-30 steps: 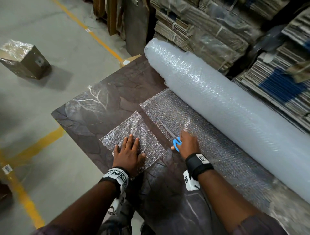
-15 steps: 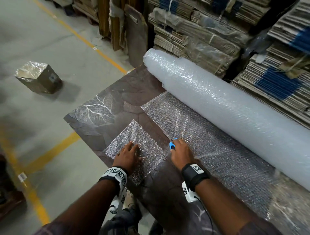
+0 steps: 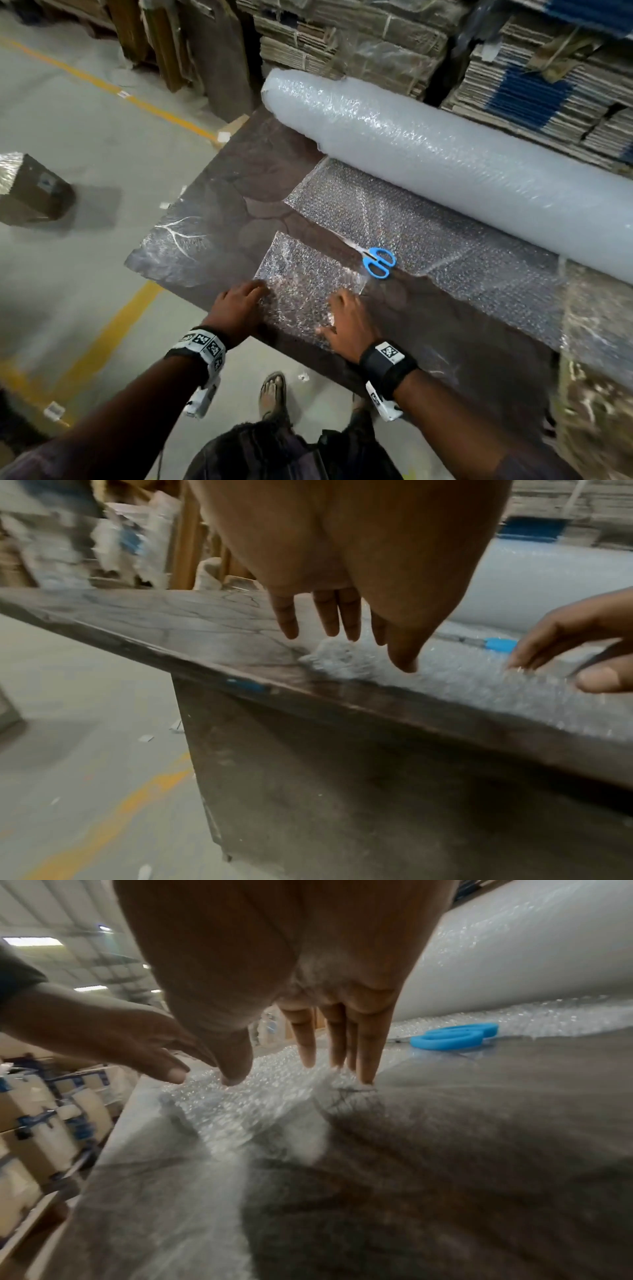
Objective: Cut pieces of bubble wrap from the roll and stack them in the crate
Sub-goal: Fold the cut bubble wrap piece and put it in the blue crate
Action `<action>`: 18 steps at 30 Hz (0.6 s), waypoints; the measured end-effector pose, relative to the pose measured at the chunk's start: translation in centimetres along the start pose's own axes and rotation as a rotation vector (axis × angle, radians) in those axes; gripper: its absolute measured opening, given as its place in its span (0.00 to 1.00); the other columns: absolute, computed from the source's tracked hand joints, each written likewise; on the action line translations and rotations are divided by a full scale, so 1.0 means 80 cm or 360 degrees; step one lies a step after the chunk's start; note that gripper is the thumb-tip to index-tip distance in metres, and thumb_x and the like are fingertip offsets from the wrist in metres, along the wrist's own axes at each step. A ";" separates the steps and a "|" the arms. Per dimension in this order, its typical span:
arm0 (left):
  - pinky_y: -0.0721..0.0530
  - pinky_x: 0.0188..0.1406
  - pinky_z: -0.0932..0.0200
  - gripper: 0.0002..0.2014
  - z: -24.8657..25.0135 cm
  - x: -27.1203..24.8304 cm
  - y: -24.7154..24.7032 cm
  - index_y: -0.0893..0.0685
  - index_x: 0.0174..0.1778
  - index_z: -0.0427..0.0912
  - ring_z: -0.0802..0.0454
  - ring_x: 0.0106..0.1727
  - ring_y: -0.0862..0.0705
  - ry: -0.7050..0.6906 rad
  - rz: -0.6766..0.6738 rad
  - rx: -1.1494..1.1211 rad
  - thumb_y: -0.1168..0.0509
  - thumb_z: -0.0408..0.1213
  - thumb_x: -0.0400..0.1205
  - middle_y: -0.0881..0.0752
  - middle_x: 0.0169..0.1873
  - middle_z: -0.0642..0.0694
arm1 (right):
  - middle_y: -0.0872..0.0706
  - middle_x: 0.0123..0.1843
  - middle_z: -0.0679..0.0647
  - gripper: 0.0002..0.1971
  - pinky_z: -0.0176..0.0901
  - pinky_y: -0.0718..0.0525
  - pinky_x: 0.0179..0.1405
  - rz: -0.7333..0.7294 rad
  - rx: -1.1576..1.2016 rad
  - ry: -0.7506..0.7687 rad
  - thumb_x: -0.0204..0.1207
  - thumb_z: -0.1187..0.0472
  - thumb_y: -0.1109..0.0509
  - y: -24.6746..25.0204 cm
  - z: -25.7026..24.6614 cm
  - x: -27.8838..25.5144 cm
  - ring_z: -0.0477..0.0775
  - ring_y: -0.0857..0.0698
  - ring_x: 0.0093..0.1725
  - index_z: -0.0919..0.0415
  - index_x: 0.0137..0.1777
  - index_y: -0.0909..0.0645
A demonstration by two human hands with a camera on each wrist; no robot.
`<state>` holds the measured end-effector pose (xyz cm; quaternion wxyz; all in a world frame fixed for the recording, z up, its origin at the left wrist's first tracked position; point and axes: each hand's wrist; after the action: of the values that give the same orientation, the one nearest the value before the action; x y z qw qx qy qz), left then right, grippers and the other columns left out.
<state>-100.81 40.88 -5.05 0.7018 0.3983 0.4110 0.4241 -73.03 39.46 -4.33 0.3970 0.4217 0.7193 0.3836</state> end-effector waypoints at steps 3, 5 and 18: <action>0.30 0.72 0.42 0.38 -0.034 -0.005 0.006 0.29 0.78 0.55 0.47 0.77 0.31 -0.0127 -0.0132 0.0052 0.25 0.50 0.71 0.33 0.81 0.53 | 0.26 0.69 0.61 0.27 0.55 0.23 0.68 0.0141 -0.0028 -0.0103 0.69 0.40 0.27 -0.010 -0.019 -0.003 0.62 0.27 0.69 0.59 0.59 0.25; 0.32 0.72 0.43 0.39 -0.043 -0.003 0.010 0.29 0.78 0.54 0.47 0.78 0.32 -0.0177 -0.0134 0.0009 0.23 0.49 0.70 0.35 0.81 0.53 | 0.26 0.68 0.59 0.26 0.55 0.22 0.67 0.0226 -0.0046 -0.0116 0.68 0.40 0.27 -0.016 -0.032 -0.006 0.61 0.27 0.68 0.57 0.58 0.25; 0.27 0.67 0.63 0.30 -0.085 0.005 0.008 0.18 0.56 0.43 0.52 0.67 0.25 -0.0466 -0.0045 -0.0484 0.15 0.43 0.60 0.25 0.67 0.46 | 0.33 0.82 0.59 0.47 0.56 0.31 0.79 0.0121 -0.0010 -0.0214 0.58 0.34 0.20 -0.071 -0.058 -0.056 0.62 0.34 0.82 0.61 0.73 0.27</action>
<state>-107.11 42.90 -6.88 0.8120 0.3394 0.2413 0.4089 -77.42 32.38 -6.45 0.4310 0.4723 0.6733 0.3713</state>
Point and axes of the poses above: each hand's wrist, its own x-axis towards the middle knuckle, its own y-axis out of the back of the hand, z = x × y
